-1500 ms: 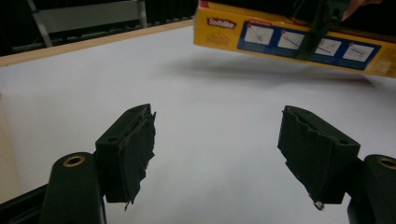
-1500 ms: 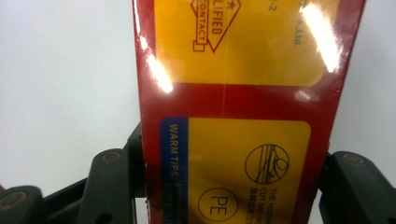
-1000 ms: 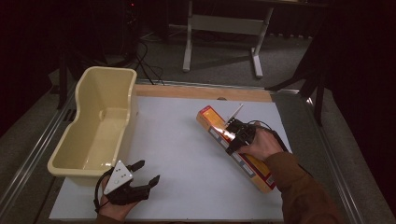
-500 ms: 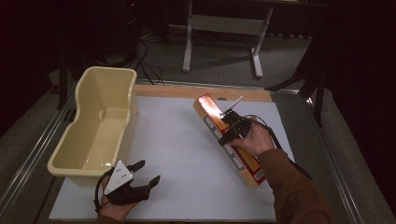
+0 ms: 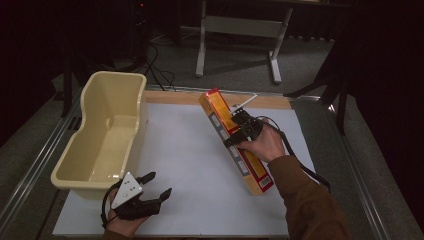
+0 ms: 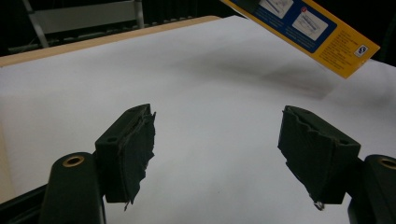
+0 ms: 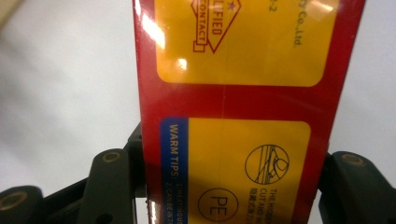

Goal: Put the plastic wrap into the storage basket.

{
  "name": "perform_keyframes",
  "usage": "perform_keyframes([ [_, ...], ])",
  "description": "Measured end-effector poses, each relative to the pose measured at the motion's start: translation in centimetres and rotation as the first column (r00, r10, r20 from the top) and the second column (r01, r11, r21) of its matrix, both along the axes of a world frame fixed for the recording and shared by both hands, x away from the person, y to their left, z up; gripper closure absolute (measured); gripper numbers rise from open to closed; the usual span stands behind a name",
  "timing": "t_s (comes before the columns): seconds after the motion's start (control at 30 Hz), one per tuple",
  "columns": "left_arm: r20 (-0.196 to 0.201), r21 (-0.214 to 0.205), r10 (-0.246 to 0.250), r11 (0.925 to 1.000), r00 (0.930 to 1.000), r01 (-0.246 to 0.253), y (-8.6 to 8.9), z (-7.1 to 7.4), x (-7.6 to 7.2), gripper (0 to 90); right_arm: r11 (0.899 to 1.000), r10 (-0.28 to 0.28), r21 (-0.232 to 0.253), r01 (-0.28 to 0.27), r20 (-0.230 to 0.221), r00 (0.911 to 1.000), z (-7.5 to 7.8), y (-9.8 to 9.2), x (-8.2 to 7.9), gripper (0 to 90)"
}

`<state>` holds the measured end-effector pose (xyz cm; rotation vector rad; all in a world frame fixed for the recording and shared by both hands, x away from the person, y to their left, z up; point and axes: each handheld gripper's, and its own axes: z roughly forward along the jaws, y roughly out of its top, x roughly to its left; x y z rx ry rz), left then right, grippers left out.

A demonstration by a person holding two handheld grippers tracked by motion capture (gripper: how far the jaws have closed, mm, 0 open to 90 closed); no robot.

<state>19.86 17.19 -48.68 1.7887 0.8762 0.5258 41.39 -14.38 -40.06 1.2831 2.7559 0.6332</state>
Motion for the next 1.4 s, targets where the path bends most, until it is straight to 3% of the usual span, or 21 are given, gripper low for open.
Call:
perform_keyframes([
  [0.1, 0.000, -0.001, -0.001, 1.0000, 1.0000, 0.001, 0.0, 0.0, 0.0, 26.6, 1.000, 0.005, 0.031, -0.005, -0.001, 1.0000, 0.4, 0.6, 0.1, 41.9],
  [0.4, -0.001, 0.003, -0.006, 1.0000, 1.0000, 0.006, -0.1, 0.0, 0.0, 26.6, 0.999, 0.006, 0.052, -0.007, 0.016, 0.9999, 1.0, 1.9, 0.6, 41.9],
  [0.57, -0.001, 0.002, -0.006, 1.0000, 1.0000, 0.006, -0.2, -0.1, 0.0, 26.6, 0.996, -0.009, 0.094, 0.006, 0.025, 0.9996, 1.8, 2.7, 1.0, 41.9],
  [0.63, -0.001, 0.000, -0.007, 1.0000, 1.0000, 0.007, -0.2, 0.0, 0.0, 26.6, 0.992, -0.019, 0.128, 0.016, 0.025, 0.9995, 2.2, 3.2, 1.1, 42.0],
  [1.07, 0.000, 0.001, -0.004, 1.0000, 1.0000, 0.004, 0.0, 0.0, -0.1, 26.6, 0.978, -0.040, 0.206, 0.037, 0.009, 0.9992, 3.3, 4.9, 1.9, 42.0],
  [1.3, 0.001, 0.002, 0.001, 1.0000, 1.0000, -0.001, 0.0, 0.0, -0.1, 26.6, 0.958, -0.064, 0.280, 0.065, -0.014, 0.9979, 3.8, 5.6, 2.6, 42.0],
  [1.4, 0.001, 0.005, 0.001, 1.0000, 1.0000, -0.001, 0.0, 0.0, -0.1, 26.6, 0.955, -0.072, 0.288, 0.071, -0.009, 0.9974, 3.9, 5.8, 2.8, 42.0],
])
